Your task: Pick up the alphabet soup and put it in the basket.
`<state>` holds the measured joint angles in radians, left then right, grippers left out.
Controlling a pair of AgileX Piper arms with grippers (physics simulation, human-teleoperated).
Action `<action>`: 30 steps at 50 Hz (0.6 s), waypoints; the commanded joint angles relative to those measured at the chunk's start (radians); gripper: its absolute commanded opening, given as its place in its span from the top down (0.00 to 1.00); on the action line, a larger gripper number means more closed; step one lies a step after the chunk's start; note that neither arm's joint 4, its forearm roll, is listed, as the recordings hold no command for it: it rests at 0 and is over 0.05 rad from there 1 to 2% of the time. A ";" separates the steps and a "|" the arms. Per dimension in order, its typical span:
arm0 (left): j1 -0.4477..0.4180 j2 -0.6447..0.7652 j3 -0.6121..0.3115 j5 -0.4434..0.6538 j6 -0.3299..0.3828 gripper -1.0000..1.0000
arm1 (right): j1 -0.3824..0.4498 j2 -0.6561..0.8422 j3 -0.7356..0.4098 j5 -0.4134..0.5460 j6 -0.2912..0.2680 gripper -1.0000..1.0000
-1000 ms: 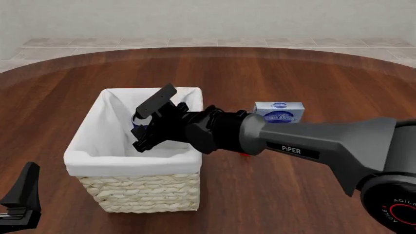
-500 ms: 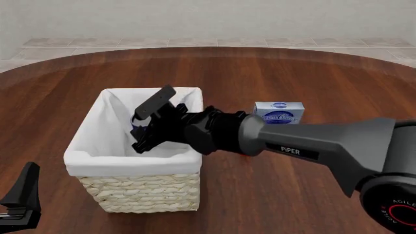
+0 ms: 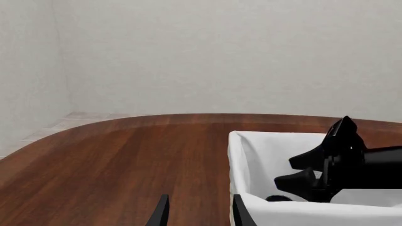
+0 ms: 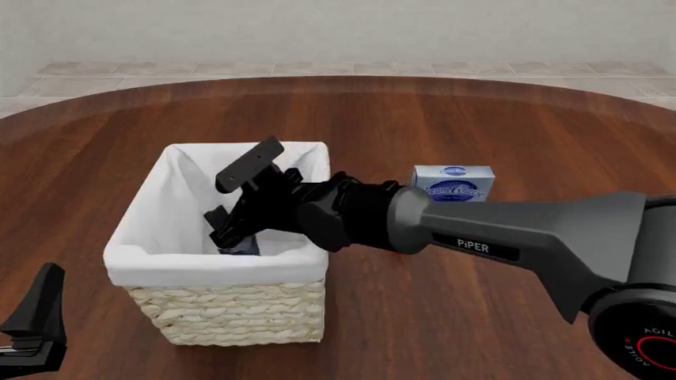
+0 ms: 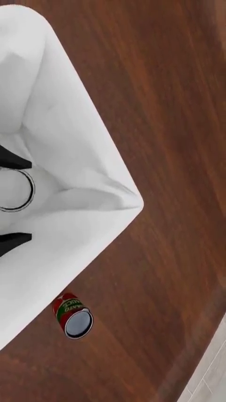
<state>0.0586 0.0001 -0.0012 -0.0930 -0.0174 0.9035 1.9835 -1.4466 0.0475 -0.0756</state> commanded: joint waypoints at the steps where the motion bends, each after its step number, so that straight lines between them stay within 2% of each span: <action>1: 0.000 0.000 0.000 0.000 0.000 0.00 | 0.000 -0.002 -0.001 0.001 0.002 0.00; 30: 0.000 0.000 0.000 0.000 0.000 0.00 | -0.015 -0.078 0.010 0.024 -0.002 0.00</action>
<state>0.0586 0.0001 -0.0012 -0.0933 -0.0174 0.8937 1.9331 -1.4393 0.0631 -0.0764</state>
